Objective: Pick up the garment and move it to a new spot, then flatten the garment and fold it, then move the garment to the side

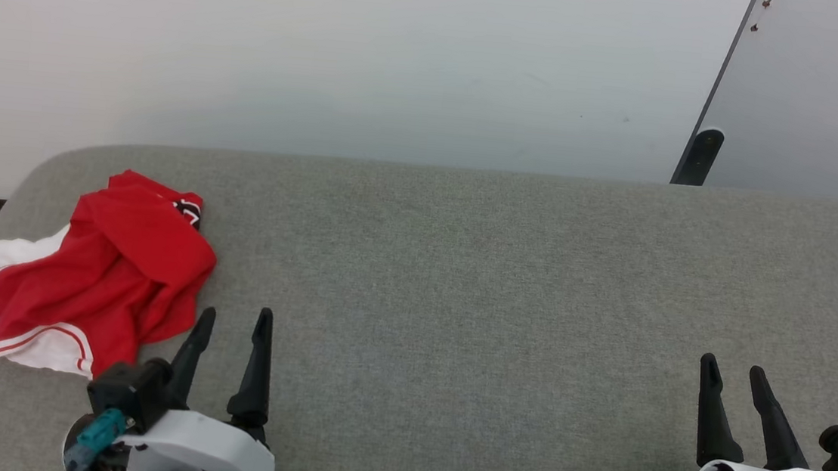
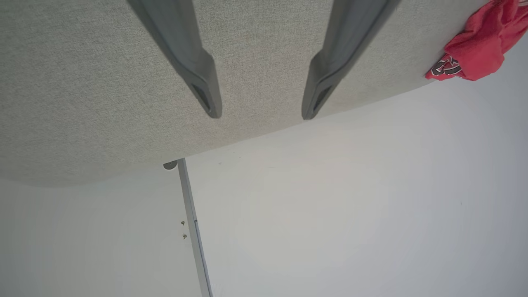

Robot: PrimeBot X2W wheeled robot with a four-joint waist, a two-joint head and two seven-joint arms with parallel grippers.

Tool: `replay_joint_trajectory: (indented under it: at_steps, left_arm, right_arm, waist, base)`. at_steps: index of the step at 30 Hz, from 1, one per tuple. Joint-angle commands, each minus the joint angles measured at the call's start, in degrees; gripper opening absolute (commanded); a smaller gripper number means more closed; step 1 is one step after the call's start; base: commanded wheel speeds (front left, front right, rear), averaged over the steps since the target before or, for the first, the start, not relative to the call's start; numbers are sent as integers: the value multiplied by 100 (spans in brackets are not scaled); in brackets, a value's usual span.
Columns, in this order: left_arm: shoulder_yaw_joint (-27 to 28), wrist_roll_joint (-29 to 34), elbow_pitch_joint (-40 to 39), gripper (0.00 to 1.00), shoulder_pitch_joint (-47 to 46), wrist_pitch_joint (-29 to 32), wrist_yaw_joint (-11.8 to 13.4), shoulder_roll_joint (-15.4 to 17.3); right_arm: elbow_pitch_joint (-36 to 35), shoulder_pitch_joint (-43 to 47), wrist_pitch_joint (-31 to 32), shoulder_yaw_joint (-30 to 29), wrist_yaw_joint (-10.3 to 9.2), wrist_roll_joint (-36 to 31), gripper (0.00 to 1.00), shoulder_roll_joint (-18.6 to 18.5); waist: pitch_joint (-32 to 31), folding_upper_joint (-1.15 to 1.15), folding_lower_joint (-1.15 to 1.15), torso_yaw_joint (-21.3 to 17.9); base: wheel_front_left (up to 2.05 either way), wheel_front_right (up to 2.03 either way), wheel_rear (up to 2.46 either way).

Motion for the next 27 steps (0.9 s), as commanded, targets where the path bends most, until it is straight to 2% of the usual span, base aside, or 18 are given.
replay_joint_trajectory:
  at_steps: [1, 13, 27]
  left_arm:
    - [-14, 164, -75, 100, -16, -57, 49, 44]
    - [-58, 702, -166, 100, 78, -213, 75, 49]
    - [122, 1122, -144, 100, 120, -380, -163, -142]
  right_arm:
    - [-66, 16, -53, -14, 22, -162, 100, -3]
    - [-117, 57, -211, 14, 26, -777, 100, -4]
    - [-193, 152, -363, 11, 30, -1424, 100, -8]
  waist:
    - [-7, 0, 0, 2]
    - [-66, 0, 0, 0]
    - [-138, 0, 0, 111]
  base:
    - [0, 0, 0]
    - [0, 0, 0]
    - [0, 0, 0]
